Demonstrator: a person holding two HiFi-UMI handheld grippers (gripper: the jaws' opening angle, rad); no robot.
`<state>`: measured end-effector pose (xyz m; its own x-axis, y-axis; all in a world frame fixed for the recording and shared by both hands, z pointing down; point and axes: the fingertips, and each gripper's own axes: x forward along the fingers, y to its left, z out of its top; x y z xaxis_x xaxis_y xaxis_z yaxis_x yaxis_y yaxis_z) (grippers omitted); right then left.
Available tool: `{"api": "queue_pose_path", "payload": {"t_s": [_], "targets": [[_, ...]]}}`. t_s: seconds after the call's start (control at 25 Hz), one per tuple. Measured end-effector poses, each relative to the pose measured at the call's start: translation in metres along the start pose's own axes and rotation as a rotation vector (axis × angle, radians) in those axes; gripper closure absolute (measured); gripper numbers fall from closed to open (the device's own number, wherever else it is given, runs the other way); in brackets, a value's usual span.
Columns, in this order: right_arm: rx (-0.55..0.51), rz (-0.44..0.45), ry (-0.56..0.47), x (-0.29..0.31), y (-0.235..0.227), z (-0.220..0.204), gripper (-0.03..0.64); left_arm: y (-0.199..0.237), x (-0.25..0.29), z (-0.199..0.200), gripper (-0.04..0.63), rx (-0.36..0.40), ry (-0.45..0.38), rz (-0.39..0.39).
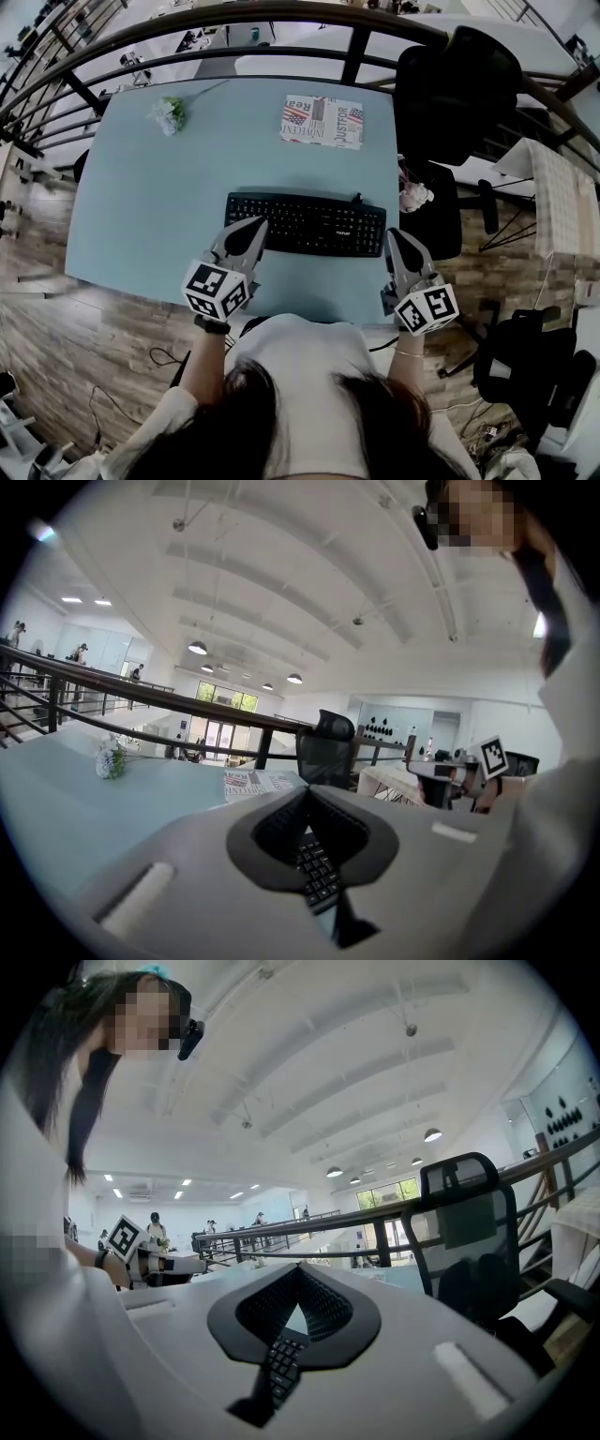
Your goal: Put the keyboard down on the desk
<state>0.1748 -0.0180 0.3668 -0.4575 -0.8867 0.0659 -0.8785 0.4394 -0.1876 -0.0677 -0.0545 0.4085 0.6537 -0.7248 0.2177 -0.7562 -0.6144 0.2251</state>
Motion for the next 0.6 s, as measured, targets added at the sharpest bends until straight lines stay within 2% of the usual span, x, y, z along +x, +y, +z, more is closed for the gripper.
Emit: {"api": "queue_pose_path", "payload": {"t_s": [0.6], "targets": [[0.018,-0.002,-0.005,0.0027,-0.0003,0.0003,0.617,0.0057,-0.0016,0.0036,0.538,0.002,-0.011,0.016]]}}
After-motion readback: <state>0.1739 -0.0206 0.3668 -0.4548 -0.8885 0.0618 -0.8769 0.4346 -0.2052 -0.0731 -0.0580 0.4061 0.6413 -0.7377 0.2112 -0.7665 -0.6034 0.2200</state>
